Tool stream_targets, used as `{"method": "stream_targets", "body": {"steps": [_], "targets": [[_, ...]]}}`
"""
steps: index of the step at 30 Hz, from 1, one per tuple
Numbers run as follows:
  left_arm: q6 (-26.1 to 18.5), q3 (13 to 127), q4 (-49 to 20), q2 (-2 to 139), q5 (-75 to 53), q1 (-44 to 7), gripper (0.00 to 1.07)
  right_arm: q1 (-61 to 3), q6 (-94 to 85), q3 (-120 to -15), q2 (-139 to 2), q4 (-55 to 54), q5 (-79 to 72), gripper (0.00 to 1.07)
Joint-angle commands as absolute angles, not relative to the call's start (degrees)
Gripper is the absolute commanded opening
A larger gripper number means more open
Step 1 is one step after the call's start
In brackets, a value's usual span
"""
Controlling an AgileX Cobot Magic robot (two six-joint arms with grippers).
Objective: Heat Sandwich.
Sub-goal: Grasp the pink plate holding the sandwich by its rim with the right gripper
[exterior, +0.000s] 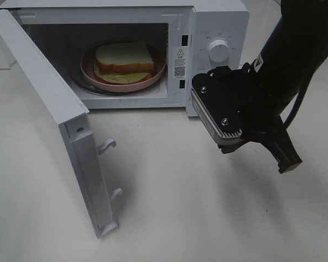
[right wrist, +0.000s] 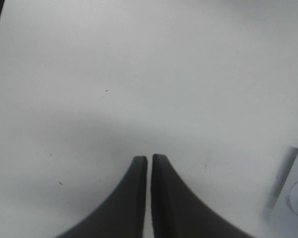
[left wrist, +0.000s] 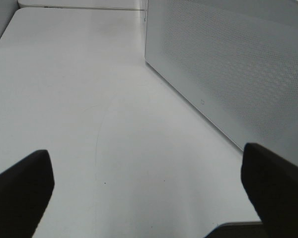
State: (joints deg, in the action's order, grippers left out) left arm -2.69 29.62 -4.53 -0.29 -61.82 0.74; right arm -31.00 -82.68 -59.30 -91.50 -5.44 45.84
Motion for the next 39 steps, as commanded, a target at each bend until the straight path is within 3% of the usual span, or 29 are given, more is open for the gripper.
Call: {"method": "stream_targets", "body": {"steps": [1,7,9,10,13,14,15,17,18,22,39], "targets": [[-2.75,29.51,-4.64,-0.57,-61.31,0.92,0.97,-30.88,-85.20,-59.70,-91.27,-4.76,46.18,0.07],[-2.75,29.51,-4.64,-0.57,-61.31,0.92,0.97,-30.88,-87.83,-59.70,-91.27,-2.75,45.95,0.13],[-2.75,29.51,-4.64,-0.57,-61.31,0.92,0.97,-30.88,-87.78,-59.70,-91.27,-2.58,45.55,0.23],[-2.75,29.51,-4.64,-0.57,-61.31,0.92,0.97,-30.88,-87.78,-59.70,-91.27,-2.58,45.55,0.23],[-2.75,29.51,-4.64,-0.57,-61.31,0.92,0.97,-30.88,-85.71,-59.70,-91.27,-2.58,44.40,0.44],[-2.75,29.51,-4.64,-0.57,-61.31,0.92,0.97,-30.88,-85.71,-59.70,-91.27,-2.58,44.40,0.44],[-2.75,29.51,-4.64,-0.57,-61.31,0.92,0.97,-30.88,-83.19,-59.70,-91.27,-2.35,43.09,0.60],[-2.75,29.51,-4.64,-0.57,-61.31,0.92,0.97,-30.88,-81.36,-59.70,-91.27,-2.41,42.40,0.75],[-2.75,29.51,-4.64,-0.57,-61.31,0.92,0.97,-30.88,-79.93,-59.70,-91.27,-2.41,41.83,0.88],[-2.75,29.51,-4.64,-0.57,-61.31,0.92,0.97,-30.88,-78.38,-59.70,-91.27,-2.18,41.25,0.95],[-2.75,29.51,-4.64,-0.57,-61.31,0.92,0.97,-32.89,-77.92,-67.21,-96.72,1.03,33.86,0.91]]}}
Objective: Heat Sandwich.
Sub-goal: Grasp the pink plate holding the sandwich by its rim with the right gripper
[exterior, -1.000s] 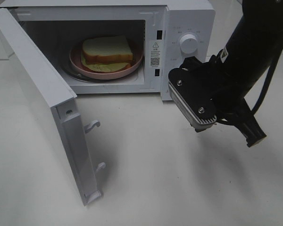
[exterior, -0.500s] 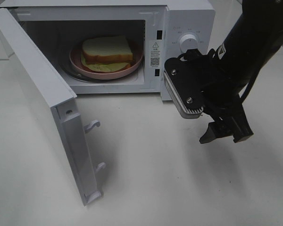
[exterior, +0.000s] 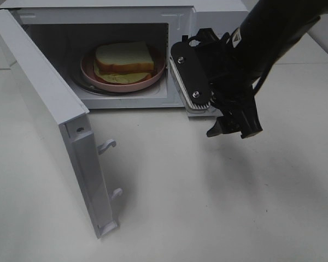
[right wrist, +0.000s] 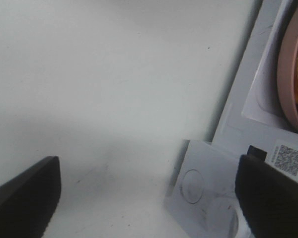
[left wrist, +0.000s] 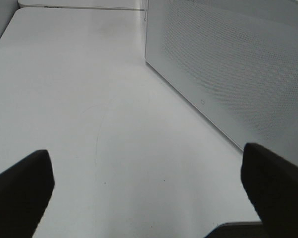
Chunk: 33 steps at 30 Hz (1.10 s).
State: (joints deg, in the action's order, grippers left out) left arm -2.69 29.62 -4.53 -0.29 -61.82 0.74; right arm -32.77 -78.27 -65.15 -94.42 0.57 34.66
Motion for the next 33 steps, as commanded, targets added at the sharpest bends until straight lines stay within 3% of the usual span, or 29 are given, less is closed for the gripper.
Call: {"method": "stream_targets", "body": {"steps": [1,33], "targets": [[-2.75,29.51,-4.64,-0.57,-61.31,0.92,0.97,-32.89,-78.09,-67.84,-97.46,1.03,33.69,0.90],[-2.75,29.51,-4.64,-0.57,-61.31,0.92,0.97,-36.21,-75.23,-94.37,-122.04,2.18,28.76,0.85]]}}
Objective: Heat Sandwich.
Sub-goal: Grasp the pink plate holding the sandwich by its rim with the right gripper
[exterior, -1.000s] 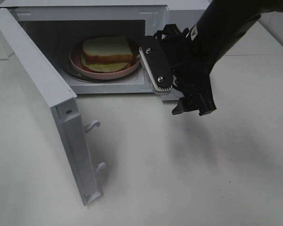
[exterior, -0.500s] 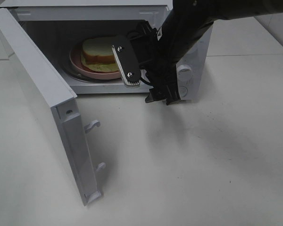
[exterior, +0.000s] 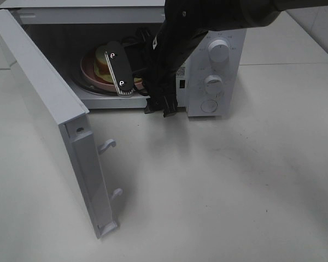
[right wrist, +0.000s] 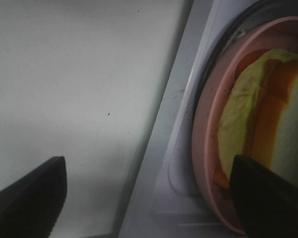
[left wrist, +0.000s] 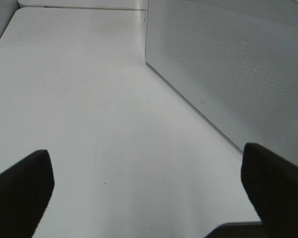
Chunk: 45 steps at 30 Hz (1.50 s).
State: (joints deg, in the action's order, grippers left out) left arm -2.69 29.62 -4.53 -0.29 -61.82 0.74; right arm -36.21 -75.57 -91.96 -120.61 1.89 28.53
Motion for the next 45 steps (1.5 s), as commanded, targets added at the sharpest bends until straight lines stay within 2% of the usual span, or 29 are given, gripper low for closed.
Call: {"method": "stream_targets", "body": {"steps": [1,13,22,34,37,40,45], "targets": [[-2.75,29.51,-4.64,-0.57,-61.31,0.92,0.97,-36.21,-75.23,-95.28,-122.78,2.29,28.99,0.85],[-2.75,29.51,-4.64,-0.57,-61.31,0.92,0.97,-36.21,-74.54,-103.82,-129.77,4.41,30.14,0.83],[-2.75,29.51,-4.64,-0.57,-61.31,0.92,0.97,-36.21,-72.19,-114.31,-136.02,6.25,33.17,0.82],[-2.75,29.51,-4.64,-0.57,-61.31,0.92,0.97,-36.04,-72.25,-118.14,-138.88,6.53,33.00,0.81],[-2.75,29.51,-4.64,-0.57,-61.31,0.92,0.97,-36.04,-72.25,-118.14,-139.29,6.53,32.77,0.79],[-2.75,29.51,-4.64,-0.57,-61.31,0.92,0.97,-36.04,-72.42,-118.14,-139.52,5.96,31.97,0.70],[-2.75,29.51,-4.64,-0.57,-61.31,0.92,0.97,-36.04,-72.48,-118.14,-139.52,3.44,29.45,0.67]]}}
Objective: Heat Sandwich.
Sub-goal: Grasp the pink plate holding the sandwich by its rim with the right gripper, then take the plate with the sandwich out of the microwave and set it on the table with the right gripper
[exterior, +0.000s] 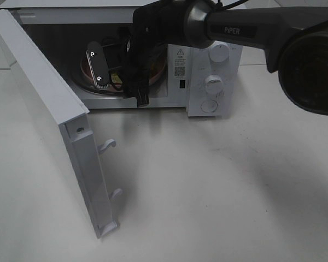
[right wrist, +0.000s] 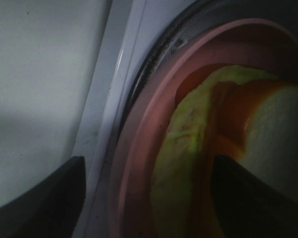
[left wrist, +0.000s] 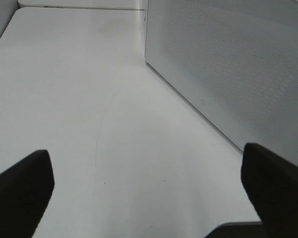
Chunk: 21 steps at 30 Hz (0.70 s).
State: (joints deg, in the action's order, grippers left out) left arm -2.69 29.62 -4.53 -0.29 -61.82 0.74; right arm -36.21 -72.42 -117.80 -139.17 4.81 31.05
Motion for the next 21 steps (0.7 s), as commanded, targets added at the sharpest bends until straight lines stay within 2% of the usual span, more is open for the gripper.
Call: {"method": "stream_targets", "body": {"steps": [1,3,5,6,7,8,9,10,11,13,21], "targets": [[-2.75,29.51,-4.64,-0.57,-61.31,0.92,0.97,-36.04,-72.48,-118.14,-139.52,3.44,29.45,0.67],[-2.75,29.51,-4.64,-0.57,-61.31,0.92,0.97,-36.04,-72.48,-118.26,-139.92,3.38,28.07,0.63],[-2.75,29.51,-4.64,-0.57,-61.31,0.92,0.97,-36.04,-72.48,-118.43,-140.72,1.60,26.93,0.51],[-2.75,29.51,-4.64,-0.57,-61.31,0.92,0.97,-36.04,-72.48,-118.43,-140.72,1.60,26.93,0.51],[-2.75,29.51,-4.64,-0.57,-61.31,0.92,0.97,-36.04,-72.48,-118.43,-141.00,0.69,26.87,0.45],[-2.75,29.51,-4.64,-0.57,-61.31,0.92,0.97,-36.04,-72.48,-118.54,-141.35,0.00,26.70,0.33],[-2.75,29.51,-4.64,-0.57,-61.31,0.92,0.97,-36.04,-72.48,-118.54,-141.46,0.00,26.53,0.26],[-2.75,29.51,-4.64,-0.57,-61.31,0.92,0.97,-36.04,-72.48,-118.54,-141.46,0.00,26.30,0.19],[-2.75,29.51,-4.64,-0.57,-61.31,0.92,0.97,-36.04,-72.48,-118.54,-141.46,0.00,26.30,0.19],[-2.75,29.51,-4.64,-0.57,-61.31,0.92,0.97,-36.04,-72.48,-118.54,-141.46,0.00,25.38,0.01],[-2.75,29.51,-4.64,-0.57,-61.31,0.92,0.97,-36.04,-72.48,-119.63,-141.46,-0.69,23.84,0.00]]}}
